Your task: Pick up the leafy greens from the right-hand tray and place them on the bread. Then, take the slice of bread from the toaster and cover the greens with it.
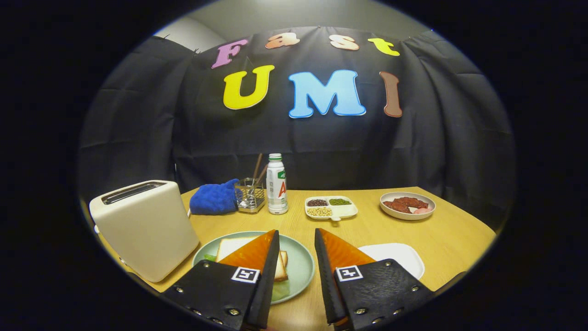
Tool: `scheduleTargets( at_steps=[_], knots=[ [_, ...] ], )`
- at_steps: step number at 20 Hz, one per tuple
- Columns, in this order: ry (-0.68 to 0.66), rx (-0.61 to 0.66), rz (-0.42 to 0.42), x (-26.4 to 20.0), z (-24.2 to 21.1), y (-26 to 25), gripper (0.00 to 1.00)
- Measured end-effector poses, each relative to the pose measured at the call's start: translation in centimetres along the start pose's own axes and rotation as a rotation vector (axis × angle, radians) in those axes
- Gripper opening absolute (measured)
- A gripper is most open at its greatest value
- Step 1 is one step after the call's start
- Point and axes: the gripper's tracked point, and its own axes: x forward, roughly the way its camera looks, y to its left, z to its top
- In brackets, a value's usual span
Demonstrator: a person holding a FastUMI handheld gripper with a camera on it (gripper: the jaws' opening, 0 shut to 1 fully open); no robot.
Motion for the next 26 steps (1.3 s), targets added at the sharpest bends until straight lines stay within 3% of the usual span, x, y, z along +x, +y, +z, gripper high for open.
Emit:
scheduleTargets(
  at_steps=[11, 15, 19, 24, 26],
  knots=[
    [-0.121, 0.036, -0.148, -3.4, 2.8, -12.7, 0.46],
    [-0.101, 0.068, -0.098, -4.2, 2.8, -17.4, 0.46],
    [-0.152, -0.040, -0.099, -4.2, 2.6, -23.1, 0.46],
    [-0.187, -0.076, 0.037, -4.2, 2.9, -25.4, 0.46],
    [-0.224, -0.113, 0.056, -4.4, 3.8, -27.4, 0.46]
  ],
)
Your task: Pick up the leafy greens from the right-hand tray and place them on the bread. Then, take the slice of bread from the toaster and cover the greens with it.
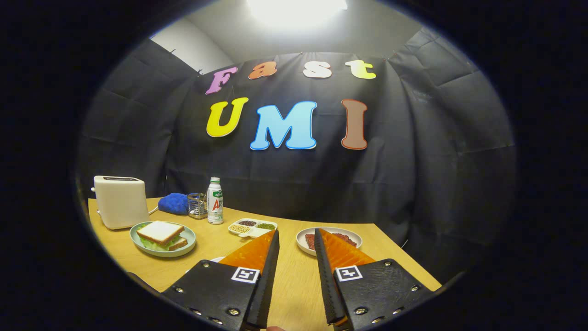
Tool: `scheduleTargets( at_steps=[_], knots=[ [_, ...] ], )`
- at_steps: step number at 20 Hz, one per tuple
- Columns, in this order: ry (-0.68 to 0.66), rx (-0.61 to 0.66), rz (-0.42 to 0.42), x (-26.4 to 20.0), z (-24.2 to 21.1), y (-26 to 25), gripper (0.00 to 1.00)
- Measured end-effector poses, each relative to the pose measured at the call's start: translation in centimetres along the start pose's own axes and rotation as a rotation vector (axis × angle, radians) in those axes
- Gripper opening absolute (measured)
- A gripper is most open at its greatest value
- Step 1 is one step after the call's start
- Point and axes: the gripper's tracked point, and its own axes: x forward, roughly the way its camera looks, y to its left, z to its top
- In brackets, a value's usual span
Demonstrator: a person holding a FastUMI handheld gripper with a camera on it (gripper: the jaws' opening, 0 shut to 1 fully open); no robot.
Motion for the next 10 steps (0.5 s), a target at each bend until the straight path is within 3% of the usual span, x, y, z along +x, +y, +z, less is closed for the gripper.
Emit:
scheduleTargets(
  at_steps=[3, 7, 10],
  knots=[
    [-0.042, -0.072, 0.008, -0.6, 0.5, -5.1, 0.45],
    [-0.040, 0.014, -0.037, -1.6, -0.1, -13.8, 0.45],
    [-0.037, 0.001, -0.117, -2.1, -1.6, -19.8, 0.44]
  ],
)
